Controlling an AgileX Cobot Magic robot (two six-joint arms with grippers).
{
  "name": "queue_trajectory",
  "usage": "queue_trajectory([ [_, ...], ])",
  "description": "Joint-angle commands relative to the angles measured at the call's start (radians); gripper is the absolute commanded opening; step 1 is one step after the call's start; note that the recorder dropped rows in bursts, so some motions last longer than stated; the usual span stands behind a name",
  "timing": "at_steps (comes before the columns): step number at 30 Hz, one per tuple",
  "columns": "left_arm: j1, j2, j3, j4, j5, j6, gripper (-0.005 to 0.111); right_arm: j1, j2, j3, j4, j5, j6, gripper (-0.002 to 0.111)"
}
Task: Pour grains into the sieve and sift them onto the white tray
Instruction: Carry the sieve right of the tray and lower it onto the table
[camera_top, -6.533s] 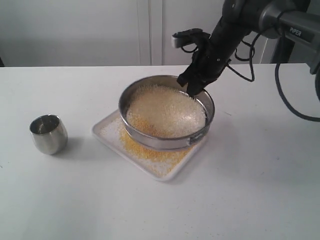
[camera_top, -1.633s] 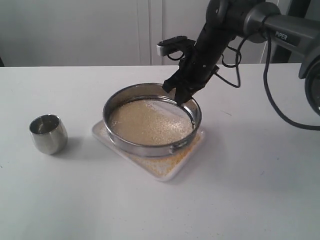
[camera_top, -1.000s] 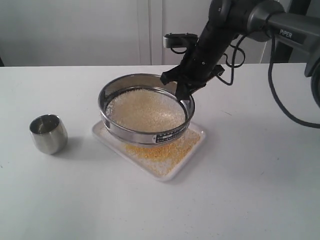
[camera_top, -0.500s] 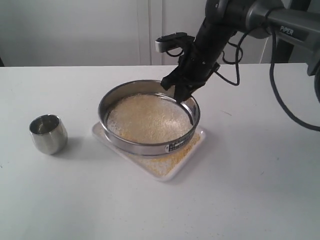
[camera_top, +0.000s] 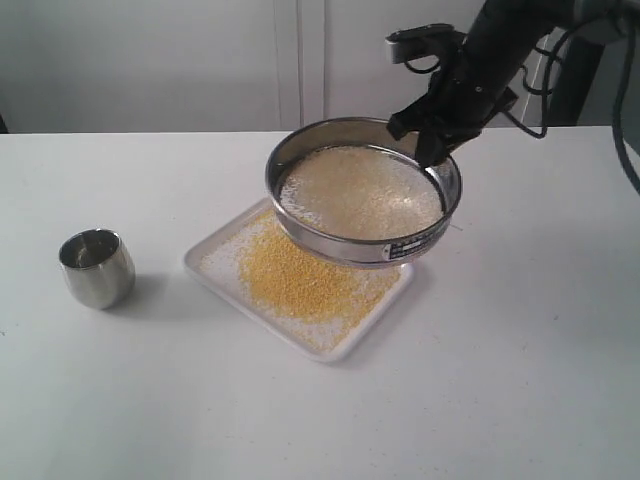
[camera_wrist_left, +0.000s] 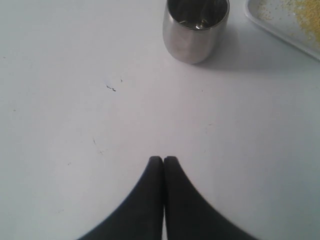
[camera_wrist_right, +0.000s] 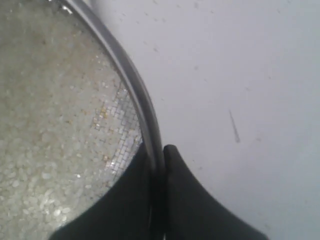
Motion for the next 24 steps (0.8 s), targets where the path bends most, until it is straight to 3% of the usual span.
queue_trajectory([
  [1, 0.004, -0.006, 0.004, -0.011, 0.006, -0.005, 0.000, -0.091, -0.018, -0.001, 0.015, 0.023, 0.021, 0.000],
  [12, 0.004, -0.006, 0.004, -0.011, 0.006, -0.005, 0.000, -0.199, -0.015, -0.001, -0.041, -0.088, 0.216, 0.000],
  [24, 0.004, -0.006, 0.004, -0.011, 0.006, -0.005, 0.000, -0.247, 0.092, -0.001, -0.045, -0.119, 0.332, 0.000],
])
